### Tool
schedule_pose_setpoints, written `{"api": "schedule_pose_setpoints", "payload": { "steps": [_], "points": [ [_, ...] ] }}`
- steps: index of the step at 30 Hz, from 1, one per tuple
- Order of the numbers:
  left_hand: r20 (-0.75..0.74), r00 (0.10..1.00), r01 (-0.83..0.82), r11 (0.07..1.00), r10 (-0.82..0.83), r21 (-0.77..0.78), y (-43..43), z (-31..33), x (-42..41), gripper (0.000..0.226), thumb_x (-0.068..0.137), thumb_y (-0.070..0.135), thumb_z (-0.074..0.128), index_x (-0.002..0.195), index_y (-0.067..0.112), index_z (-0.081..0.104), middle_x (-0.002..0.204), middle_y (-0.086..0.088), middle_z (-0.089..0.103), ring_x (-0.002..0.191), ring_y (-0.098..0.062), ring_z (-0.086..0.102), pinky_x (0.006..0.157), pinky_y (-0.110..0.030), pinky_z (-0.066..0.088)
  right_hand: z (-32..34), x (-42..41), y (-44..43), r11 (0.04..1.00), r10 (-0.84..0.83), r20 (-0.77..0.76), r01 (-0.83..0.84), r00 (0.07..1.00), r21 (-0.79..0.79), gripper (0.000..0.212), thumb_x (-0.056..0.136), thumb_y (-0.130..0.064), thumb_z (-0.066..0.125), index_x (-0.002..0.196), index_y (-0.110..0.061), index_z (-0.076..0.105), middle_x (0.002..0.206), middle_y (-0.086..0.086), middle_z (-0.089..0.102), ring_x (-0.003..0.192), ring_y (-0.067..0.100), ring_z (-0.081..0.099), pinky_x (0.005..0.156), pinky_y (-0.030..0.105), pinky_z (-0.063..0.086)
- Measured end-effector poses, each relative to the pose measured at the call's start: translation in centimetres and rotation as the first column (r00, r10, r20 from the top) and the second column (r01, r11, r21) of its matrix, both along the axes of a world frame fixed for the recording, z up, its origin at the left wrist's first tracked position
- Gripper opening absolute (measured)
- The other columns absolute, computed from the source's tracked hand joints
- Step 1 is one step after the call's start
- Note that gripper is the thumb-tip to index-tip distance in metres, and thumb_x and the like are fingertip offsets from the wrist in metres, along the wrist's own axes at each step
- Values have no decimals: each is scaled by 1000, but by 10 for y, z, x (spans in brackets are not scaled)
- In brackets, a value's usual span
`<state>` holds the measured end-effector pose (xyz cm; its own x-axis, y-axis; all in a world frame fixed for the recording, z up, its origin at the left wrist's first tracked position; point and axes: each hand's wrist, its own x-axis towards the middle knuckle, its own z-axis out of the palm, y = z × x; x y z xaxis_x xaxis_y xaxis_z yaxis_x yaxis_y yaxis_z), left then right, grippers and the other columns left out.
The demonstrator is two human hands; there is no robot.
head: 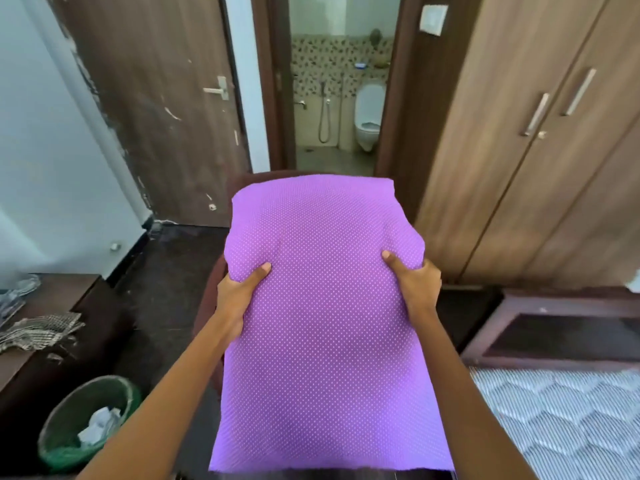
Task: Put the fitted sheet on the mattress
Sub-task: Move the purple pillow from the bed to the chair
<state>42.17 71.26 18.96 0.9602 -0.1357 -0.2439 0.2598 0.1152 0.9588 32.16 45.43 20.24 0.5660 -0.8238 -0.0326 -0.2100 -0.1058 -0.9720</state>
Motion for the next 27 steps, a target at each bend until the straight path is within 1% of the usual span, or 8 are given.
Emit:
{"api": "schedule_pose_setpoints", "payload": {
  "steps": [3,9,14,17,19,22,24,27],
  "points": [
    [-29,998,-47,999,47,-2,-2,-14,47,64,75,33,75,132,17,50,122,-3,60,105,-25,60,96,-51,47,-18,59,-8,996,85,5,-86,996,39,65,67,-53,77,109,-7,62,108,9,67,94,27,63,83,42,52],
    [-200,978,45,995,-62,-90,-3,-40,132,58,81,19,70,134,22,47,124,-10,61,106,-34,60,88,-52,49,-52,153,-23,973,230,-29,-229,973,33,75,66,-64,69,121,-14,57,117,4,64,100,24,62,90,47,51],
    [-287,949,106,989,-130,-99,-9,-67,198,61,82,10,62,137,23,42,126,-10,58,107,-32,59,82,-47,49,-90,211,-37,958,286,-98,-282,953,49,63,80,-52,65,131,-17,51,125,5,60,109,26,59,95,47,48],
    [-323,928,184,982,-186,-36,-18,-86,237,44,88,2,51,130,17,47,111,-7,62,95,-28,60,74,-40,48,-122,240,-49,939,340,-158,-324,927,118,62,84,-49,61,135,-16,46,129,4,57,114,26,57,100,48,45],
    [-354,922,189,980,-155,65,-23,-109,267,41,88,-1,50,127,12,50,105,-7,62,89,-26,60,70,-36,47,-146,261,-55,925,363,-203,-326,909,195,57,87,-40,62,135,-14,45,127,3,56,115,25,55,101,45,44],
    [-359,930,185,947,-82,262,-23,-156,299,41,83,-6,54,124,-3,54,107,-17,64,83,-27,60,73,-33,47,-188,288,-59,911,398,-325,-327,858,253,54,89,-20,64,136,-4,44,131,9,53,114,26,53,85,33,47],
    [-370,927,194,919,-58,344,-24,-189,313,39,85,-5,56,124,-2,54,119,-20,60,94,-32,59,79,-35,44,-223,303,-56,911,407,-396,-333,823,244,53,90,-15,62,138,-3,41,133,9,52,115,27,53,81,32,46],
    [-328,942,192,916,-71,353,-31,-224,330,49,89,4,59,135,12,45,129,-8,54,116,-31,52,88,-41,42,-257,328,-49,948,312,-452,-245,836,203,52,92,-15,59,138,-1,39,128,7,53,118,33,51,97,45,41]
  ]
}}
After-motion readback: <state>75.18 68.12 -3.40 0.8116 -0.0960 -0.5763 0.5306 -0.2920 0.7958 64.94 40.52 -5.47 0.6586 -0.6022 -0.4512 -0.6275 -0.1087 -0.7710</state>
